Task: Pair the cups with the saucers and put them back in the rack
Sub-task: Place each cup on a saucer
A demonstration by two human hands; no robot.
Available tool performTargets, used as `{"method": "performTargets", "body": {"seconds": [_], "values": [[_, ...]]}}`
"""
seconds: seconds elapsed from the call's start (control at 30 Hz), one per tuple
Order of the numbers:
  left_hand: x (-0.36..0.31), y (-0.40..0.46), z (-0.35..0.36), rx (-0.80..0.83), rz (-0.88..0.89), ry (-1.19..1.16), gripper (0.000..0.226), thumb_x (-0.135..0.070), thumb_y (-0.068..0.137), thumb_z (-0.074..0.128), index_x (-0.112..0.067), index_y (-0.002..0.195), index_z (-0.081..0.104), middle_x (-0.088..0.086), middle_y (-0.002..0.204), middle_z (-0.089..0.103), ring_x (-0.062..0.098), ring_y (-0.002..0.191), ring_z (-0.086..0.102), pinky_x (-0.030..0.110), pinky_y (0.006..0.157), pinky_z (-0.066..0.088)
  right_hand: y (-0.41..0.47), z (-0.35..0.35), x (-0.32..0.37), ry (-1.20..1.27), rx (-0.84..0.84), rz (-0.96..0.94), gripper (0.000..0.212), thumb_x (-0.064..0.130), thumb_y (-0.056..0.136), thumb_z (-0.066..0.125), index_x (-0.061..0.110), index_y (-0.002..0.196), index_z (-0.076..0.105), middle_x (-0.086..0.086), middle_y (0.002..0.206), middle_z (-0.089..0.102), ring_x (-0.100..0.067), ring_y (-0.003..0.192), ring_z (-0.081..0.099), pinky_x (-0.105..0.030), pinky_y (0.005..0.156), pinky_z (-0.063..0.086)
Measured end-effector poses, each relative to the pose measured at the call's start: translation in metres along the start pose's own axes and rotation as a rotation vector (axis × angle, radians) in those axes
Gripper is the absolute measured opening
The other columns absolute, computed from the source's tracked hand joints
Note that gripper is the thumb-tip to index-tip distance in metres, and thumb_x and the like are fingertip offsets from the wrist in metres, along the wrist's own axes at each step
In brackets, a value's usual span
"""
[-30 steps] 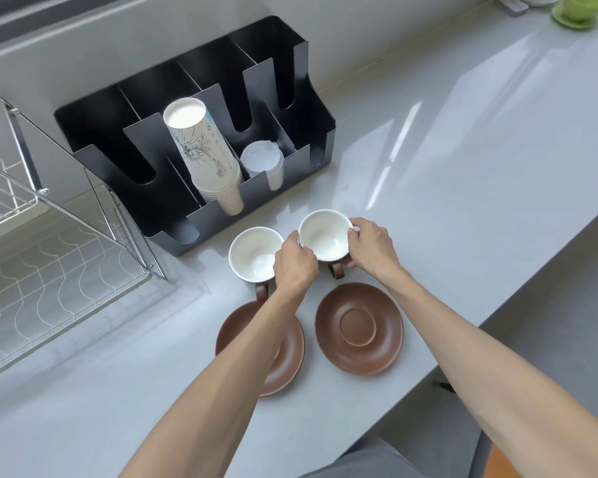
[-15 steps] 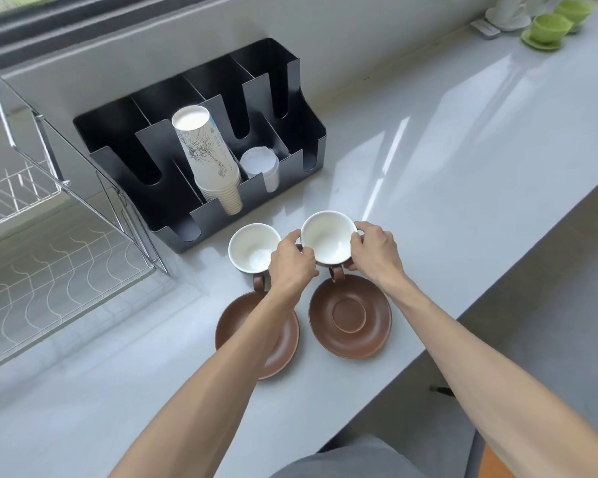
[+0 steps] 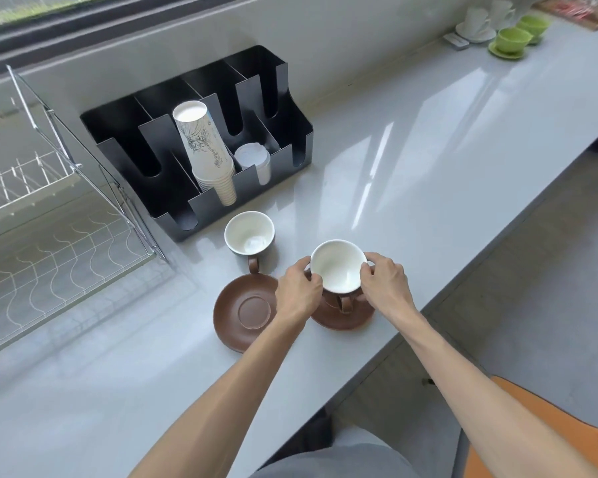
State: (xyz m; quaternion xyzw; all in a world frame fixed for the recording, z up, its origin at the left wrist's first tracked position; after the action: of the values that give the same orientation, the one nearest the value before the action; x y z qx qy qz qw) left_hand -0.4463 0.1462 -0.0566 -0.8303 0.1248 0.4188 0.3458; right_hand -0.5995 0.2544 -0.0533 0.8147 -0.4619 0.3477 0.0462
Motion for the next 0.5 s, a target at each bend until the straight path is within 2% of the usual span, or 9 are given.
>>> {"method": "performTargets", "body": {"seconds": [0.07,0.13,0.2,0.33,0.5], "values": [[0.0,-0.008,0.004,0.018,0.011,0.008,0.044,-0.022,0.072,0.041,-0.034,0.106,0.067,0.0,0.092,0.077,0.032,0.085,0.075,0.049,0.083,0.061,-0.008,0.001,-0.008,0.012,-0.006,0.018,0.033,0.012,0.093,0.037,0.005,0.11,0.065,-0.019,0.09,0.074,-0.043,0.083,0.069,-0.048,0.086,0.054],[0.002,-0.015,0.008,0.026,0.012,0.008,0.051,-0.02,0.071,0.04,-0.03,0.112,0.069,0.0,0.091,0.076,0.029,0.075,0.077,0.046,0.084,0.061,-0.015,0.002,-0.014,0.018,-0.006,0.029,0.032,0.011,0.094,0.038,0.004,0.108,0.065,-0.02,0.091,0.073,-0.044,0.084,0.069,-0.049,0.085,0.054],[0.005,-0.019,0.01,0.033,0.006,-0.004,0.057,-0.021,0.068,0.038,-0.029,0.115,0.069,0.003,0.09,0.076,0.03,0.072,0.077,0.046,0.085,0.061,-0.019,0.003,-0.02,0.022,-0.005,0.04,0.032,0.01,0.094,0.038,0.003,0.11,0.065,-0.021,0.094,0.073,-0.044,0.088,0.067,-0.048,0.086,0.053],[0.009,-0.024,0.014,0.048,-0.011,-0.016,0.041,-0.022,0.067,0.038,-0.032,0.097,0.064,-0.001,0.084,0.074,0.036,0.074,0.076,0.047,0.084,0.061,-0.025,0.004,-0.024,0.04,0.0,0.051,0.037,0.009,0.095,0.038,0.009,0.119,0.066,-0.019,0.097,0.074,-0.043,0.094,0.067,-0.046,0.086,0.053],[0.013,-0.023,0.015,0.05,-0.025,-0.001,0.031,-0.013,0.08,0.042,-0.029,0.096,0.064,0.001,0.092,0.076,0.031,0.068,0.077,0.045,0.085,0.061,-0.026,0.008,-0.028,0.021,0.009,0.065,0.033,0.01,0.097,0.04,0.007,0.119,0.065,-0.019,0.101,0.073,-0.042,0.1,0.063,-0.043,0.086,0.05]]}}
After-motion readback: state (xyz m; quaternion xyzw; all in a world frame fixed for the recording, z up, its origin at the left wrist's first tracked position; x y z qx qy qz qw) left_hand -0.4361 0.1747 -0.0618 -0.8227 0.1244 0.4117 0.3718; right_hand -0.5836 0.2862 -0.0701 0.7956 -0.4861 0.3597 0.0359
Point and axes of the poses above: each hand's wrist, its own y-axis towards the middle knuckle, its own z-axis out of the palm, x = y × z, the point moved 9 cm from there along y, towards the middle knuckle
